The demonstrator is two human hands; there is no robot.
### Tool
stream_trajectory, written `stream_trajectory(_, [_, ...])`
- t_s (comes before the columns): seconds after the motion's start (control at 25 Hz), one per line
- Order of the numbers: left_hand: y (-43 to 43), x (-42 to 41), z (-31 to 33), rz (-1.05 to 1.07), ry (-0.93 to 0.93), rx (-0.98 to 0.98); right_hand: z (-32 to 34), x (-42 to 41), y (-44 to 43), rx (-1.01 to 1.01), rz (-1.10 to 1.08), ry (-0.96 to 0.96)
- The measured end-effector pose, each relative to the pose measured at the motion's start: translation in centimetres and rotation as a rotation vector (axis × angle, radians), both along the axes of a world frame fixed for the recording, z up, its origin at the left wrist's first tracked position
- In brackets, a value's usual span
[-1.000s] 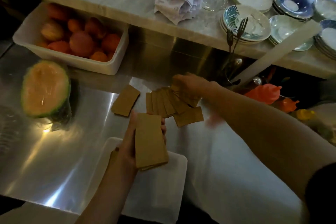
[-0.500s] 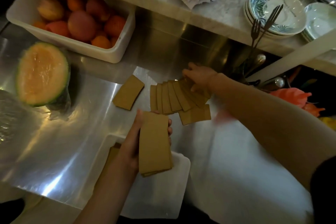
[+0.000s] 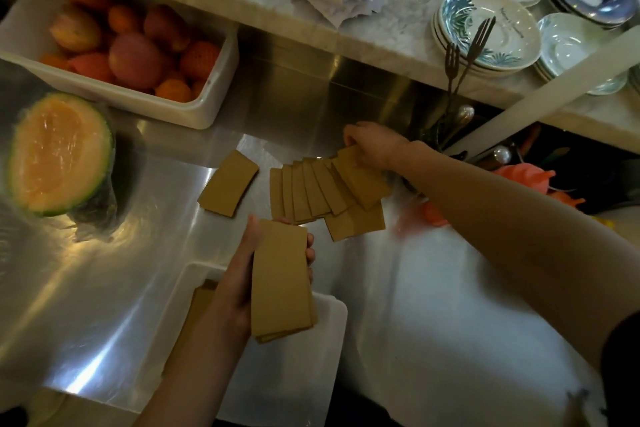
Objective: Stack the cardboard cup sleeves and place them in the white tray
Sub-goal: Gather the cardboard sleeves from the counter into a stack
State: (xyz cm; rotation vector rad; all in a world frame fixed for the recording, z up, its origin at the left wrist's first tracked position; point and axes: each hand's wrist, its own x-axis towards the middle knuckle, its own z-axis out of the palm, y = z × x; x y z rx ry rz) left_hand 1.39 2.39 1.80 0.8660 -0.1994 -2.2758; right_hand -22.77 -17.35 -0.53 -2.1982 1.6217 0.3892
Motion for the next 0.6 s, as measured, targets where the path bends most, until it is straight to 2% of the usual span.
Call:
stream_trajectory(0.12, [0.2, 0.0, -0.4, 0.008, 0.101, 0.050, 1.1, 0.2, -0.1, 0.008, -0.023, -0.040])
stream_trajectory(0.24, [0.4, -0.3, -0.5, -0.046, 0.155, 0.001, 1.6, 0.6, -0.2, 0.022, -0.032, -0.040])
stream_trajectory(0.44, [0.2, -0.1, -0.5, -0.021, 0.272, 0.032, -0.2, 0.9, 0.3, 0.057, 0.074, 0.168])
stream_trajectory(0.6, [0.2, 0.6, -1.4, 0.058, 0.232, 0.034, -2.0, 0.5, 0.4, 0.088, 0.120, 0.306])
